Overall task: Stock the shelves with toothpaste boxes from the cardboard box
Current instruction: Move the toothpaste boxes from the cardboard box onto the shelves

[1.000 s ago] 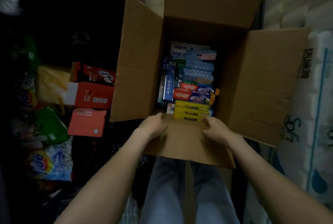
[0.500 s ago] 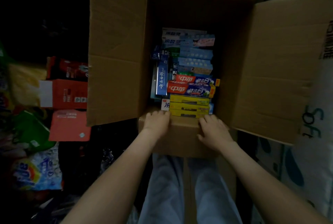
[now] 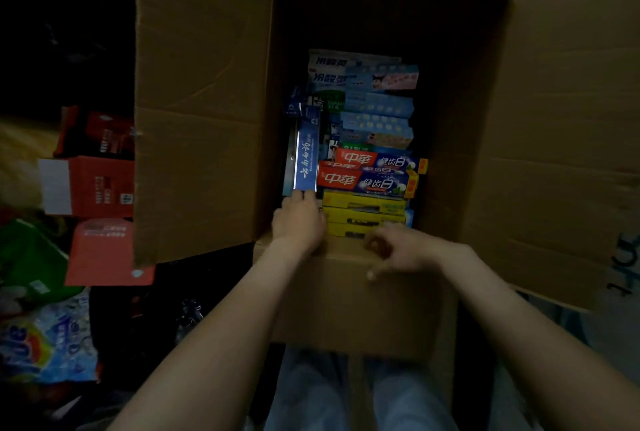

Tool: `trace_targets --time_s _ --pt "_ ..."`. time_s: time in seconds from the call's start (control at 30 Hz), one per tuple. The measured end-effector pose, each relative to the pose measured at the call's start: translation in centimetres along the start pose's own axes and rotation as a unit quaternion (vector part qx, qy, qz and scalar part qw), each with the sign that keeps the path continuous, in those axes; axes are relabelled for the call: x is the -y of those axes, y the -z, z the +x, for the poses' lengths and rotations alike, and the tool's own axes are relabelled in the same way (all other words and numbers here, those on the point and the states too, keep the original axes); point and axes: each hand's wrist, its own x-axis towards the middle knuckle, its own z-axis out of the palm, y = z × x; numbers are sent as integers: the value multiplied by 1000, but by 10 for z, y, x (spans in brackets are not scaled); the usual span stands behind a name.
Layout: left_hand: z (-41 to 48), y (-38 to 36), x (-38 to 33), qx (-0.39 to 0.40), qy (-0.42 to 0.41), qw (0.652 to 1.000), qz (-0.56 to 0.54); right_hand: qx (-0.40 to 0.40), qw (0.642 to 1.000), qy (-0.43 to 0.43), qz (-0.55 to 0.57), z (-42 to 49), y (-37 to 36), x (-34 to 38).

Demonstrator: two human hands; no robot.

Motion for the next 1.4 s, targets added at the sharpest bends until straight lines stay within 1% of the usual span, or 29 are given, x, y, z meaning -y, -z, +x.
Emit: trace_targets --time_s 0.03,0.07,0.13,0.17,0.2,0.23,0.37,0.4,0.5,0.53,0.63,0.8,0.87,0.9,0.93,0.97,1.03,1.07,1.17,1.2,1.27,1.33,1.4 --pt "2 -1 -1 -6 0 1000 12 -4 999 4 39 3 6 2" --pt "5 -1 -3 -9 5 1000 4 -39 997 10 70 7 12 5" --pt "11 -3 -6 -22 19 999 -34 -165 981 4 106 17 22 9" --pt "14 -4 -7 -32 26 998 -52 -225 969 -5 104 22 27 9" --pt "18 -6 -7 -37 32 996 -70 -265 960 -13 93 28 32 9" --pt "21 -7 -7 -36 41 994 -92 -284 955 -20 80 34 36 7" --pt "45 -13 -4 -30 108 977 -182 -267 961 -46 62 56 38 -2" --pt "52 -15 -3 -35 121 976 -179 -269 960 -48 63 61 36 -3" --pt "70 -22 -1 -64 129 987 -73 -288 952 -46 94 72 29 -1" --pt "75 -25 -2 -71 134 986 -69 -292 949 -47 110 74 27 1" --pt "82 -24 -6 -58 153 976 -146 -297 947 -48 109 76 26 6" --pt "62 16 -7 -33 160 976 -147 -303 947 -12 104 58 32 29" --pt "40 38 -11 -17 155 971 -181 -310 941 2 137 43 37 49" --pt "25 50 -13 -9 153 966 -206 -307 935 5 176 33 38 61" --pt "8 60 -15 -3 149 962 -229 -296 925 2 237 23 40 72" --pt "-10 69 -17 0 142 959 -245 -279 906 1 317 10 41 84" --pt "-50 88 -22 -2 123 956 -265 -224 850 -2 477 -17 41 107" --pt "-71 97 -23 -6 113 955 -273 -199 822 -5 533 -32 42 119" --pt "-135 120 -23 -18 54 953 -298 -183 767 4 615 -83 42 148" --pt "-156 128 -20 -30 38 943 -328 -175 755 15 632 -101 41 159" --pt "-196 148 -11 -61 14 907 -417 -150 732 38 664 -140 39 181" --pt "-235 170 -4 -86 9 848 -523 -132 708 72 690 -181 38 206" --pt "-271 194 -1 -104 31 778 -619 -120 698 114 697 -219 41 233"
